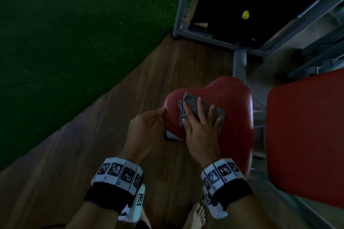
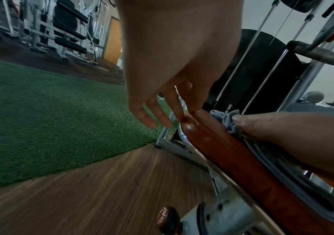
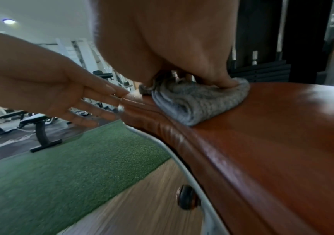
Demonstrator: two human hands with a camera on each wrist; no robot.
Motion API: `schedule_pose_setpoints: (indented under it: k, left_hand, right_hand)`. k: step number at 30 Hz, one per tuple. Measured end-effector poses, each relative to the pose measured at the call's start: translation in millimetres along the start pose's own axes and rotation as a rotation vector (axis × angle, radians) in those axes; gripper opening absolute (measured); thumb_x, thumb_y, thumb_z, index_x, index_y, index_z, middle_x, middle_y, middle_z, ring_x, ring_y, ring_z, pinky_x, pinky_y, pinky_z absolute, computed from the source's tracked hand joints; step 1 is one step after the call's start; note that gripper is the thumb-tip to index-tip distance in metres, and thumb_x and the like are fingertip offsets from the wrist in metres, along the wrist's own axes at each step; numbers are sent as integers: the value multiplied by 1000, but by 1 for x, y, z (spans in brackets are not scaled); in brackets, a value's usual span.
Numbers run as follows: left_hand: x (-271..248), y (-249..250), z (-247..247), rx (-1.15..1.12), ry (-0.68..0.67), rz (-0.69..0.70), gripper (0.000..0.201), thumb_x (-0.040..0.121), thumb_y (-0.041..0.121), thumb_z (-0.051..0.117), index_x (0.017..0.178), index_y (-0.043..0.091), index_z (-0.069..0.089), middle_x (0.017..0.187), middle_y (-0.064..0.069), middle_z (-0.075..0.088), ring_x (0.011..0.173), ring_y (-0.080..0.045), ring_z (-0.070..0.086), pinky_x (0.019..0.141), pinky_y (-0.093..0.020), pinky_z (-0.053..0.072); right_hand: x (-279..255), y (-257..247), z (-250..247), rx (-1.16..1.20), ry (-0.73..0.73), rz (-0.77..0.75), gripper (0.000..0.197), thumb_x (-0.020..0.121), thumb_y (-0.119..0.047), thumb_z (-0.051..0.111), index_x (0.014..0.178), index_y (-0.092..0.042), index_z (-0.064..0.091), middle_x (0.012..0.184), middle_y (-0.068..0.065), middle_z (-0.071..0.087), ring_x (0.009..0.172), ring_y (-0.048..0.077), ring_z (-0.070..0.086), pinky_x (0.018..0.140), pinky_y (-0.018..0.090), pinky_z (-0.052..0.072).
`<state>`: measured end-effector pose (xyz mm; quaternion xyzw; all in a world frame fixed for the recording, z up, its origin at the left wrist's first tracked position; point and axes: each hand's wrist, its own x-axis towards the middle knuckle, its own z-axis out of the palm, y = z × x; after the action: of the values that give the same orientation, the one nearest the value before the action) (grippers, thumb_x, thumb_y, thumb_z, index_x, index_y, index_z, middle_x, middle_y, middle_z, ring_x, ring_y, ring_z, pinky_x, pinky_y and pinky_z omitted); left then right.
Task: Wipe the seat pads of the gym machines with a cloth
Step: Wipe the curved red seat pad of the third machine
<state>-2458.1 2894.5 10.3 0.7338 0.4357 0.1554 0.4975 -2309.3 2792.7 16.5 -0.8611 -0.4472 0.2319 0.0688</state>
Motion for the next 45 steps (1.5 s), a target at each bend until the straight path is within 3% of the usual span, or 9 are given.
schedule_pose_setpoints:
  k: [10, 16, 20, 24, 27, 31, 38, 42, 45]
  left_hand:
    - [-3, 2, 3, 62, -2, 7, 36, 91, 24, 62, 127, 19, 62, 123, 1, 67, 110, -10, 64, 94, -36, 54]
    - [-3, 6, -1, 117, -28, 9, 24, 94, 20, 59, 118, 23, 60, 113, 9, 65, 92, 5, 60, 81, -13, 49]
    - [-2, 24, 6, 304, 205, 155, 15, 94, 24, 60, 108, 21, 60, 111, 1, 60, 99, -20, 56, 80, -33, 41]
    - [-1, 64, 53, 603, 92, 270, 48, 92, 50, 51, 133, 24, 48, 144, -5, 41, 132, -28, 36, 101, -44, 35]
    - [9, 77, 95, 796, -67, 223, 72, 93, 65, 32, 151, 23, 25, 159, -12, 21, 147, -33, 15, 119, -55, 9]
    - [23, 76, 116, 926, -51, 83, 86, 90, 72, 24, 155, 17, 9, 162, -17, -1, 148, -39, -7, 114, -60, -13]
    - [29, 59, 81, 937, -125, 51, 81, 92, 69, 29, 154, 31, -7, 162, 0, -13, 149, -27, -12, 116, -62, -3]
    - [34, 54, 49, 956, -143, -70, 80, 90, 73, 25, 152, 37, -10, 162, 3, -10, 148, -34, -9, 112, -65, -5]
    - [32, 63, 51, 855, -93, -164, 80, 94, 60, 39, 154, 26, -1, 163, -7, 5, 148, -36, 7, 116, -56, 16]
  right_hand:
    - [-22, 2, 8, -74, -30, 58, 53, 93, -57, 0, 145, -52, -10, 157, -9, -25, 144, 34, -23, 115, 61, -5]
    - [18, -8, 3, 92, -15, -26, 47, 100, -52, 15, 145, -56, 0, 160, -13, -15, 145, 22, -24, 114, 58, -13]
    - [5, 25, -26, 732, 97, -32, 42, 98, -56, 29, 140, -61, 24, 159, -22, 3, 148, 8, -5, 119, 54, 6]
    - [-35, 100, -21, 654, 325, 215, 49, 92, -65, 32, 140, -61, 24, 160, -15, 13, 147, 9, 11, 118, 50, 19]
    - [-58, 137, 7, 581, 246, 412, 55, 95, -60, 32, 146, -54, 12, 162, -5, 3, 149, 18, -1, 119, 51, 6]
    - [-63, 147, 33, 355, 233, 449, 77, 86, -71, 10, 153, -35, 5, 162, 8, -1, 147, 27, 2, 116, 55, 14]
    - [-62, 151, 26, 387, 136, 388, 76, 86, -69, 13, 153, -36, -4, 161, 6, -6, 146, 29, 6, 114, 57, 19]
    - [-61, 147, 20, 477, 80, 435, 71, 87, -71, 14, 147, -48, -13, 160, 0, -9, 145, 32, 7, 114, 57, 18]
    - [-62, 147, 16, 460, 53, 442, 77, 79, -73, 13, 146, -48, -16, 160, -1, -12, 145, 34, 7, 113, 58, 19]
